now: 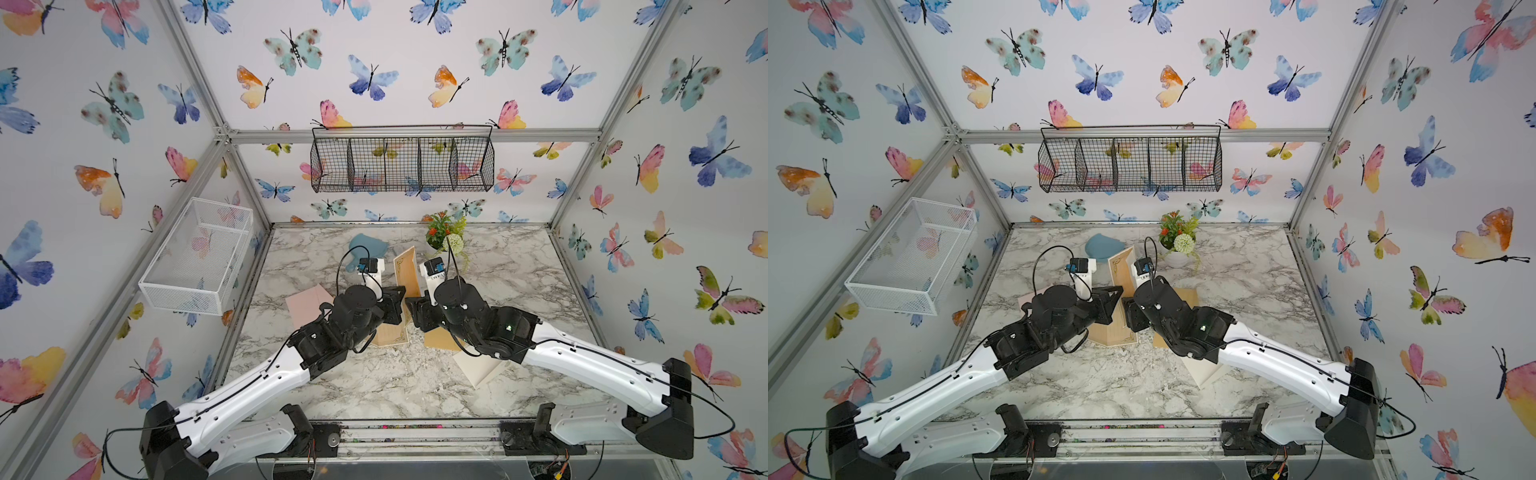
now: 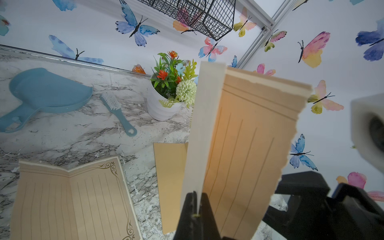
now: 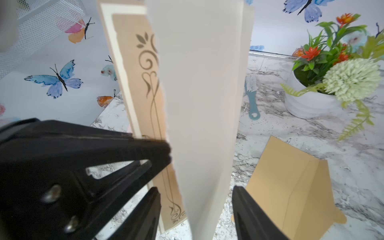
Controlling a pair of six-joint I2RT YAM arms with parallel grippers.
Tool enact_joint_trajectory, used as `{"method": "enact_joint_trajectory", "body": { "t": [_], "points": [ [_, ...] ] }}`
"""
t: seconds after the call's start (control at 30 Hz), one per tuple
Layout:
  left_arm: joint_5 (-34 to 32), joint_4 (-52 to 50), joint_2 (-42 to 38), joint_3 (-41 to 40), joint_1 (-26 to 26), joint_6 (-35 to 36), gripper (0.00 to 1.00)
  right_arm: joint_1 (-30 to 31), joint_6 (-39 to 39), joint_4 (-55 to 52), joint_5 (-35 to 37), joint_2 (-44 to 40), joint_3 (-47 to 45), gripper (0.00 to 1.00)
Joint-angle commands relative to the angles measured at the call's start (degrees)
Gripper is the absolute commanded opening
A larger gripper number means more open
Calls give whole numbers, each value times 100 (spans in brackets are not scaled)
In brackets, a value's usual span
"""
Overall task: Take the letter paper out of the envelope
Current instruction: Unfold the letter paper.
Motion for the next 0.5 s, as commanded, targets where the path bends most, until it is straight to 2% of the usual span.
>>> {"method": "enact_joint_trajectory", "body": {
  "t": [0.0,0.07,0.13,0.33,0.4,0.47],
  "points": [
    [305,133,-209,-14,9,62,0,-189,-18,-145,86,-76,-89,49],
    [394,135,-243,-14,9,61,0,-351,-49,-103,-135,-149,-163,30],
    [407,110,-291,-37,18,71,0,-484,-134,-14,-314,-277,-234,18],
    [399,56,-459,-156,131,98,0,-1054,-424,-52,-1279,-552,-257,16],
    [427,64,-502,-178,168,102,0,-1262,-512,-22,-1777,-584,-284,15],
    [444,49,-527,-179,196,114,0,-1481,-608,27,-2366,-591,-329,11]
  ]
}}
